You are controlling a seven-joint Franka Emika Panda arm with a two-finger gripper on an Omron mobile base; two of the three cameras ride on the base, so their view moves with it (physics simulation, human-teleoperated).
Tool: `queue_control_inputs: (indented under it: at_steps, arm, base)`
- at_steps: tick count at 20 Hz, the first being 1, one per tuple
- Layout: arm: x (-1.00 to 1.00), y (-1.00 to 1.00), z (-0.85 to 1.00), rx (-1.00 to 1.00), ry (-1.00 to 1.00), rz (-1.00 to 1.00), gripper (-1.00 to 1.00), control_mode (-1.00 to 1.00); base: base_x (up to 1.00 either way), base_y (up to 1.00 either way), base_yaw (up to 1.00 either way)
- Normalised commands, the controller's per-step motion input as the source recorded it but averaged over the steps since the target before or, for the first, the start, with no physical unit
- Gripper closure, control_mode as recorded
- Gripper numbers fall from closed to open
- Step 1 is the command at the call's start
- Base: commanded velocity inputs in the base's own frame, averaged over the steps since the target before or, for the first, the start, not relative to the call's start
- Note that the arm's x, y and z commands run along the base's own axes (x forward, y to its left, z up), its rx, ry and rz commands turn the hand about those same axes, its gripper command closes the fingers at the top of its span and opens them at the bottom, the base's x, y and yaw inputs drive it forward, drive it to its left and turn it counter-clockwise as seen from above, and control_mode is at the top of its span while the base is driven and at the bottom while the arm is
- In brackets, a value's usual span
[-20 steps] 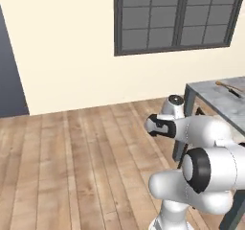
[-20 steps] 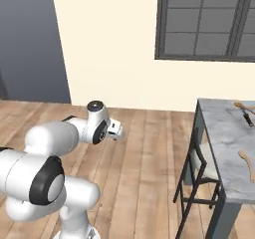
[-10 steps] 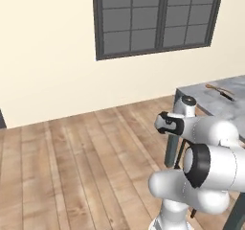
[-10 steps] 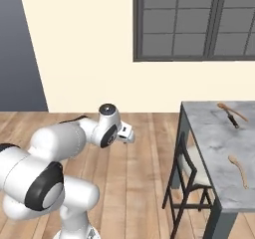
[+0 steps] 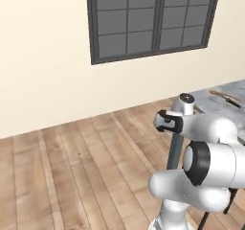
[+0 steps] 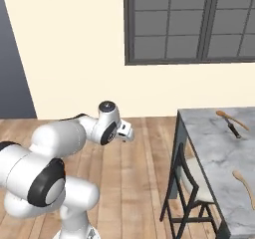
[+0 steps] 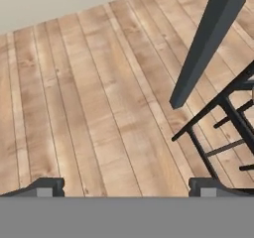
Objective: Pick up the metallic utensils from the counter and place them in the open drawer. Make sure not to pick up any wooden utensils.
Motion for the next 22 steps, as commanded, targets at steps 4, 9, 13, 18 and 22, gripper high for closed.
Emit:
queue_control_inputs:
  at_steps: [4,9,13,18,22]
  arm:
    - [0.00,0.00,0.00,0.00,0.00,0.00,-1.00,1.00]
    - [0.00,0.00,0.00,0.00,0.00,0.00,-1.00,1.00]
    - [0.00,0.00,0.00,0.00,0.00,0.00,-1.00,1.00]
    - [0.00,0.00,0.00,0.00,0.00,0.00,-1.00,1.00]
    - [0.00,0.00,0.00,0.00,0.00,0.00,-1.00,1.00]
  base:
    - [0.00,0.00,-0.38]
    - [0.01,0.13,-0.47]
    - [0.27,0.60,-0.47]
    - [0.55,0.60,-0.42]
    - [0.72,0.48,-0.41]
